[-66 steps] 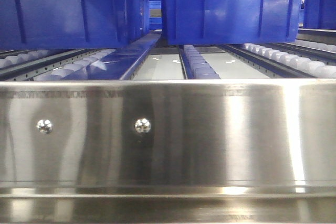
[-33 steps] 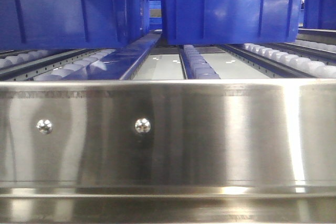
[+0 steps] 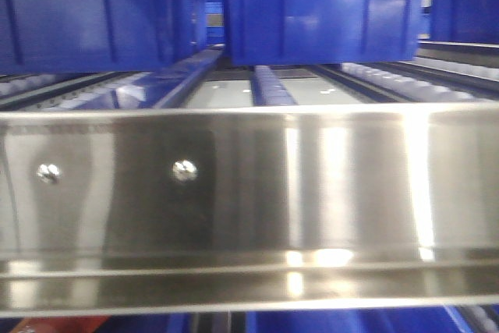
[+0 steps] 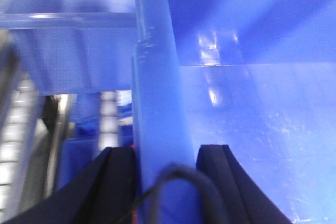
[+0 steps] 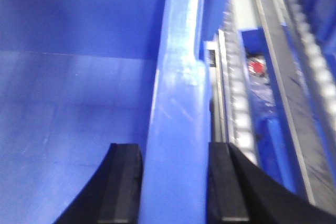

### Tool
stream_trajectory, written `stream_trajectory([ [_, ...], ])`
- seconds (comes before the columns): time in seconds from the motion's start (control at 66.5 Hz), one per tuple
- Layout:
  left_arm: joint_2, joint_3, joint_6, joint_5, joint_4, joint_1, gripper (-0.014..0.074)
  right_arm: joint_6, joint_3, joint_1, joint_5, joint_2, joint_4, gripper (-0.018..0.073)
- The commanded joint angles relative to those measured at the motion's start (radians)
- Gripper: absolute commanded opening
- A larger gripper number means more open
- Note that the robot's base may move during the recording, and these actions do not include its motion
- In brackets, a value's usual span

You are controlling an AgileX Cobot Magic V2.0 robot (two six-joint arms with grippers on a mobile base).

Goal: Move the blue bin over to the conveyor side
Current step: 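Lift the blue bin clear of the rack with both grippers, then hold the blue bin in both grippers while driving away from the rack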

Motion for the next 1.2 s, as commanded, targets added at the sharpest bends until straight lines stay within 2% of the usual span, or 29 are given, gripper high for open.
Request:
stream_trajectory([
  [0.0, -0.024, -0.016, 0.017, -0.107, 0.016, -0.002, 0.0004, -0.025, -0.016, -0.003, -0.094, -0.024, -0.077, -0.0073],
  [1.188, -0.028, -0.016, 0.017, -0.107, 0.016, -0.002, 0.0004, -0.025, -0.016, -0.003, -0.094, -0.024, -0.077, -0.0073],
])
